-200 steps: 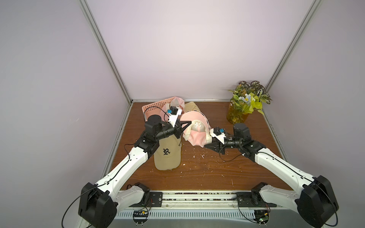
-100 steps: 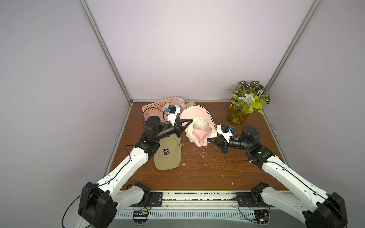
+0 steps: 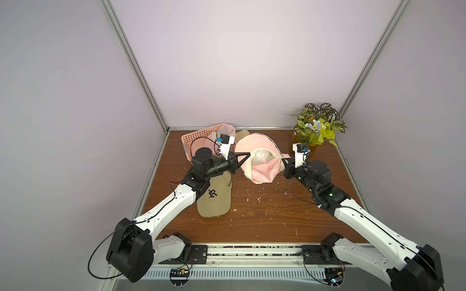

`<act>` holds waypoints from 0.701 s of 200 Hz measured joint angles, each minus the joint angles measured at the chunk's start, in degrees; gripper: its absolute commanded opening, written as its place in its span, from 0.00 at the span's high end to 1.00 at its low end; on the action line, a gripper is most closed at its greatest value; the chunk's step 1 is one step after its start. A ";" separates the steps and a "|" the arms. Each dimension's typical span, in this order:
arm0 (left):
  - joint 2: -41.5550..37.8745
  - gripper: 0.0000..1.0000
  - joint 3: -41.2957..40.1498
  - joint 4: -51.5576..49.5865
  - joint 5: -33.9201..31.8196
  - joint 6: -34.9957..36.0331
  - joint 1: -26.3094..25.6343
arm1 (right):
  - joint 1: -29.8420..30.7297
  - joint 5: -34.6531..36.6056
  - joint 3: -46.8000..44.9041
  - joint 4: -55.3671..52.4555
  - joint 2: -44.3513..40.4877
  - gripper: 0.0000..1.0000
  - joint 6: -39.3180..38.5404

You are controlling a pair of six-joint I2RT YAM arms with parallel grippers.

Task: Turn the baseball cap inside out
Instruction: Turn over the baseball cap.

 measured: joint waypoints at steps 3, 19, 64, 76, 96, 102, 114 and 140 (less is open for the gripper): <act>0.02 1.00 0.22 -0.13 -0.46 -0.22 -0.07 | 0.13 0.96 0.52 -0.55 0.70 1.00 0.02; 0.15 1.00 0.70 -0.66 -2.36 -1.36 -0.15 | 0.96 4.11 2.32 -2.14 3.06 1.00 -0.02; 0.28 1.00 0.83 -3.98 -9.11 -2.95 -0.83 | 2.97 10.12 4.59 -5.22 8.90 0.93 -0.79; 0.31 1.00 0.83 -5.25 -10.86 -3.23 -1.09 | 3.17 10.95 4.68 -5.92 10.27 0.90 -0.98; 0.31 1.00 0.83 -6.49 -12.66 -3.67 -1.18 | 3.30 12.57 4.81 -7.19 11.82 0.79 -0.94; 0.31 1.00 0.85 -6.32 -13.31 -3.80 -1.11 | 3.26 13.25 4.81 -7.91 12.04 0.75 -0.87; 0.31 1.00 1.22 -5.90 -14.53 -4.09 -1.03 | 2.82 14.40 4.81 -9.62 12.68 0.69 -0.85; 0.24 1.00 1.42 -4.90 -15.96 -4.81 -1.01 | 2.27 14.67 4.79 -11.45 13.25 0.63 -0.55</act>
